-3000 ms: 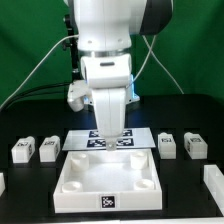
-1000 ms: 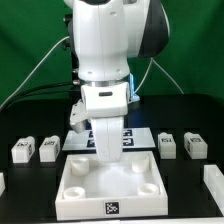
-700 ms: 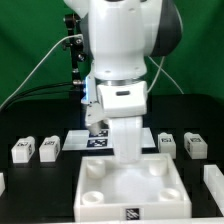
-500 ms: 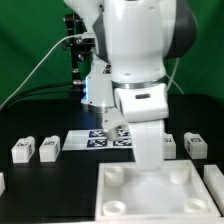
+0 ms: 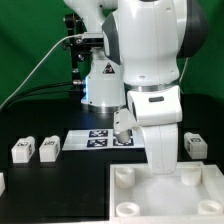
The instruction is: Assemble one leg
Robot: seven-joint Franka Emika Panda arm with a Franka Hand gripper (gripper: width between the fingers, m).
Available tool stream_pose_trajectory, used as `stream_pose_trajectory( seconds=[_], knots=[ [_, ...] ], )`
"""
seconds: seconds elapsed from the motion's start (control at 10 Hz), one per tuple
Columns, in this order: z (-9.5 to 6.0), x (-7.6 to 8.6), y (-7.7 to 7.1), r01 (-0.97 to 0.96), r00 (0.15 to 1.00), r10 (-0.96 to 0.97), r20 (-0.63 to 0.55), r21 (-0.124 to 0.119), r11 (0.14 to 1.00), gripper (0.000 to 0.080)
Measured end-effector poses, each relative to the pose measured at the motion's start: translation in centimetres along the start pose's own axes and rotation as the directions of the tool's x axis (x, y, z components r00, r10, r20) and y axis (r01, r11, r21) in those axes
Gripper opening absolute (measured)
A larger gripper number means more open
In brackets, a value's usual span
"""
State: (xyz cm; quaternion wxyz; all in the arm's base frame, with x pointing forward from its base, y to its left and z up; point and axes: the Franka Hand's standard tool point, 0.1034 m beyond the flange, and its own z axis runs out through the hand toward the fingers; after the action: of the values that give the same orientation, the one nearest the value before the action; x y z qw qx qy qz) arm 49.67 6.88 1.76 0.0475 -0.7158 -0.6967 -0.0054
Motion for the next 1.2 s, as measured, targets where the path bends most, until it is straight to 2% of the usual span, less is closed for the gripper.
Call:
stream_pose_trajectory(
  seconds=[0.1, 0.3, 0.5, 0.6, 0.7, 0.8, 0.9, 1.2],
  knots=[
    [0.0, -0.02, -0.01, -0.001, 1.0, 0.001, -0.002, -0.011, 1.0, 0.0057],
    [0.05, -0.05, -0.04, -0.001, 1.0, 0.001, -0.003, -0.011, 1.0, 0.0057],
    [0.08, -0.11, -0.05, -0.003, 1.0, 0.003, -0.003, -0.01, 1.0, 0.0382],
    [0.09, -0.13, -0.05, -0.003, 1.0, 0.003, -0.003, -0.01, 1.0, 0.0382],
    [0.09, -0.16, -0.05, -0.004, 1.0, 0.004, -0.003, -0.01, 1.0, 0.0556],
    [0.09, -0.18, -0.05, -0.004, 1.0, 0.004, -0.003, -0.01, 1.0, 0.0556],
    [0.09, -0.2, -0.05, -0.004, 1.0, 0.004, -0.003, -0.01, 1.0, 0.063],
    [0.1, -0.25, -0.04, -0.005, 1.0, 0.005, -0.003, -0.01, 1.0, 0.0648]
  ],
)
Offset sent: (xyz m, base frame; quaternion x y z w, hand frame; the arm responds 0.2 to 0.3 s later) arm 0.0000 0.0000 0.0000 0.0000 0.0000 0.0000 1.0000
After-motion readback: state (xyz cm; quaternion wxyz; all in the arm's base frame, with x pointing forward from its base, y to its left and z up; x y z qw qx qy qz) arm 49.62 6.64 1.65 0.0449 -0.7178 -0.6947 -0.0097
